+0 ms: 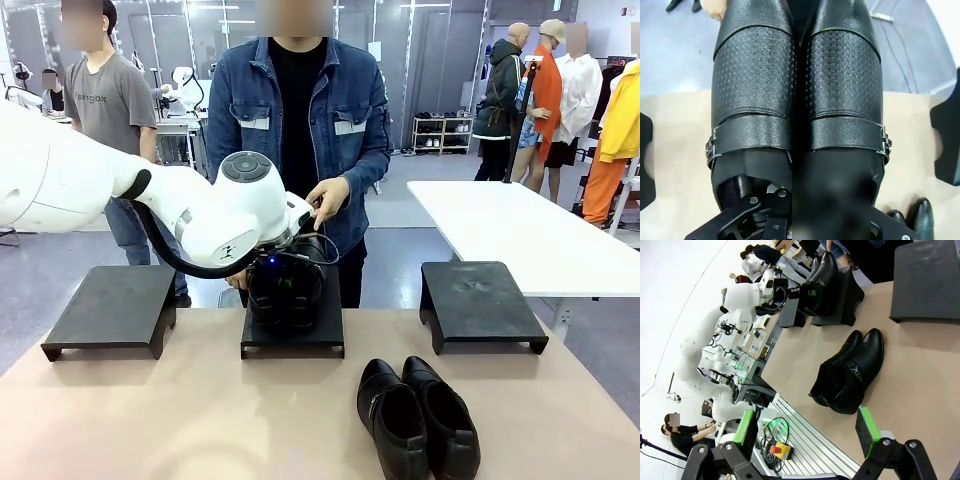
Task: Place the shoes on the stand as instructed by the person.
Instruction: Pick up one pair of Shoes and place it on the Shoes Stand indicated by the person.
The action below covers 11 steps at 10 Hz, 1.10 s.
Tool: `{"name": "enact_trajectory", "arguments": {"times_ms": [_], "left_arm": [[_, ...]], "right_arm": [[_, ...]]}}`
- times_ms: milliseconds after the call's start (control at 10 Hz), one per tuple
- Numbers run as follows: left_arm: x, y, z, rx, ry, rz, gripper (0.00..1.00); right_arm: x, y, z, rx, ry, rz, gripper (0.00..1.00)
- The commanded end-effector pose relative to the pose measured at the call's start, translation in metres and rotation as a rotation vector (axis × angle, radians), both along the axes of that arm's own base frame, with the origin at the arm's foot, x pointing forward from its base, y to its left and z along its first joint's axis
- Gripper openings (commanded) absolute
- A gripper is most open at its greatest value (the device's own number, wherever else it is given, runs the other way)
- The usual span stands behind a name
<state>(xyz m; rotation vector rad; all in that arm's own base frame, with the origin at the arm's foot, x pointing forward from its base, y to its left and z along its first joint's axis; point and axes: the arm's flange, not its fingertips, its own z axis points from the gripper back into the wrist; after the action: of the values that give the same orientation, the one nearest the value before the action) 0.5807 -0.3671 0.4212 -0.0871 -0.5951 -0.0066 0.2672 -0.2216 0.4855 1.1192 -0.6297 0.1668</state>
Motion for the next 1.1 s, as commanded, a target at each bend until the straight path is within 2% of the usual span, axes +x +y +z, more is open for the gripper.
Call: {"name": "enact_trajectory", "arguments": {"times_ms": [0,100,200,300,400,500,700,800,900,1000], "left_arm": [[0.005,-0.004,-0.002,-0.002,-0.033,0.015,0.0],[0.005,-0.004,-0.002,0.003,-0.031,0.017,0.0],[0.004,-0.004,0.0,0.002,-0.032,0.017,0.12],[0.003,-0.005,0.004,-0.003,-0.035,0.014,0.52],[0.002,-0.006,0.009,-0.004,-0.044,0.015,0.64],[0.001,-0.005,0.012,-0.008,-0.044,0.014,1.0],[-0.001,-0.004,0.017,-0.008,-0.035,0.03,1.0],[-0.004,-0.003,0.019,-0.005,-0.036,0.032,0.78],[-0.005,-0.003,0.021,-0.005,-0.036,0.035,0.87],[-0.007,-0.002,0.023,-0.006,-0.034,0.044,1.0]], "right_arm": [[0.001,0.0,0.001,0.006,-0.023,0.004,1.0],[0.001,0.0,0.001,0.006,-0.023,0.004,1.0],[0.001,0.0,0.001,0.006,-0.023,0.004,1.0],[0.001,0.0,0.001,0.006,-0.023,0.004,1.0],[0.001,0.0,0.001,0.006,-0.023,0.004,1.0],[0.001,0.0,0.001,0.006,-0.023,0.004,1.0],[0.001,0.0,0.001,0.006,-0.023,0.004,1.0],[0.001,0.0,0.001,0.006,-0.023,0.004,1.0],[0.001,0.0,0.001,0.006,-0.023,0.004,1.0],[0.001,0.0,0.001,0.006,-0.023,0.004,1.0]]}}
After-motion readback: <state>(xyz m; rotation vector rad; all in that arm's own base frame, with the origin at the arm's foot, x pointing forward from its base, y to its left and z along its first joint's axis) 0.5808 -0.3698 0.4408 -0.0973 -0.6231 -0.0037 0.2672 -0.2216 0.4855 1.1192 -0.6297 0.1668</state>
